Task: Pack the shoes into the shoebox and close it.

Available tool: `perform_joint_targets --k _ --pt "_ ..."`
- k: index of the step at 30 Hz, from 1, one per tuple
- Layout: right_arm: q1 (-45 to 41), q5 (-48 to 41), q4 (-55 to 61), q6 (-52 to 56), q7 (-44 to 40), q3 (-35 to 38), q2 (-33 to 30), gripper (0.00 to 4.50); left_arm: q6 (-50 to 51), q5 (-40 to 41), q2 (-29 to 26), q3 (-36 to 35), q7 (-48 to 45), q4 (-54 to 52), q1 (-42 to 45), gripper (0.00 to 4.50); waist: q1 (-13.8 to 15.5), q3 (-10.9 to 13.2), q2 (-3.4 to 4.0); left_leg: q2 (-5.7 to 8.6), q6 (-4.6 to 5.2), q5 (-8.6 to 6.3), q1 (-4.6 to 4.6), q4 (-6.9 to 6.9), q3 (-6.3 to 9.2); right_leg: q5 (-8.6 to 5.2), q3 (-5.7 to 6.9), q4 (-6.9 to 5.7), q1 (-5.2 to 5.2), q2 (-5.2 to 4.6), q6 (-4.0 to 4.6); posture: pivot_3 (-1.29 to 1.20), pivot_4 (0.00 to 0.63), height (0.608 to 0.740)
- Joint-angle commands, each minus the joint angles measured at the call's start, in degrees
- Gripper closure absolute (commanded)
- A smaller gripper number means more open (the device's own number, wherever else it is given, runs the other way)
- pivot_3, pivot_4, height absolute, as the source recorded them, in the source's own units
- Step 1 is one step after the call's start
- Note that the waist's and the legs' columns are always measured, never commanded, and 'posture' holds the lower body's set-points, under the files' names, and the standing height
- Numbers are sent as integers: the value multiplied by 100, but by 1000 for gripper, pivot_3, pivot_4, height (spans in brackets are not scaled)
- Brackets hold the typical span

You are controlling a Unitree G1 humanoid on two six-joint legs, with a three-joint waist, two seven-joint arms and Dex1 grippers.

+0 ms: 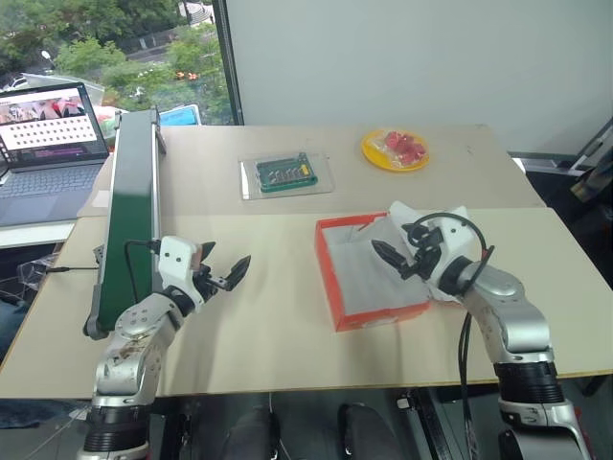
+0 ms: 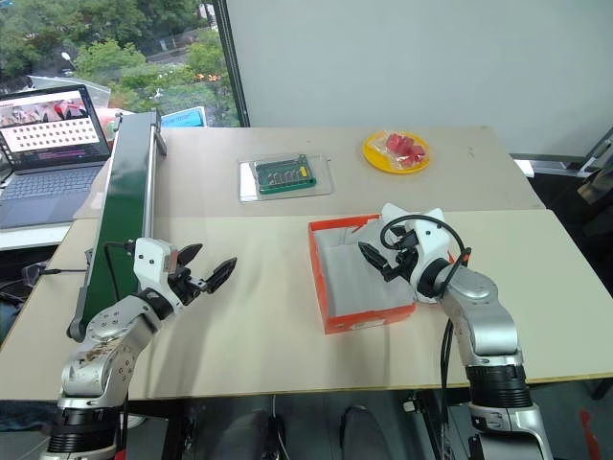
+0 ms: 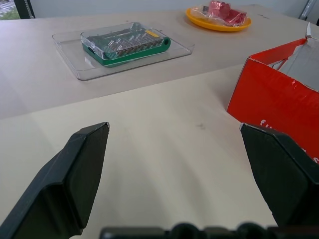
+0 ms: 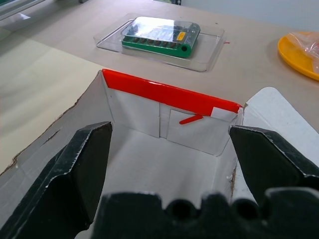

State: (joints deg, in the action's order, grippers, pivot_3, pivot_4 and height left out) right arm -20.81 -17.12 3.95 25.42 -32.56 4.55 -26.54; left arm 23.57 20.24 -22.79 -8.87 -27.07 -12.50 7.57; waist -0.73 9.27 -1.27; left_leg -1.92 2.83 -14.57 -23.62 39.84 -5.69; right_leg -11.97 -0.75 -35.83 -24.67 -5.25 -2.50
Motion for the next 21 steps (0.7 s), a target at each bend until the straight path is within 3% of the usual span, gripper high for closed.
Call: perform_joint_targets --k 1,6,21 --pt "36 32 47 -230 -22 63 -35 45 -144 1 -32 -53 -27 18 93 0 0 0 0 0 0 0 0 0 0 0 0 0 0 0 0 0 150 740" --pt "-160 266 -283 -402 -84 -100 -64 45 160 258 70 -419 300 7 247 0 -2 0 0 1 0 0 0 0 0 0 0 1 0 0 0 0 150 740" --pt "-1659 710 -1810 -1421 -68 -559 729 45 243 -631 152 -1030 2317 -163 699 0 -14 0 0 -1 -2 0 -1 -3 3 0 2 -3 -1 -1 0 0 150 740"
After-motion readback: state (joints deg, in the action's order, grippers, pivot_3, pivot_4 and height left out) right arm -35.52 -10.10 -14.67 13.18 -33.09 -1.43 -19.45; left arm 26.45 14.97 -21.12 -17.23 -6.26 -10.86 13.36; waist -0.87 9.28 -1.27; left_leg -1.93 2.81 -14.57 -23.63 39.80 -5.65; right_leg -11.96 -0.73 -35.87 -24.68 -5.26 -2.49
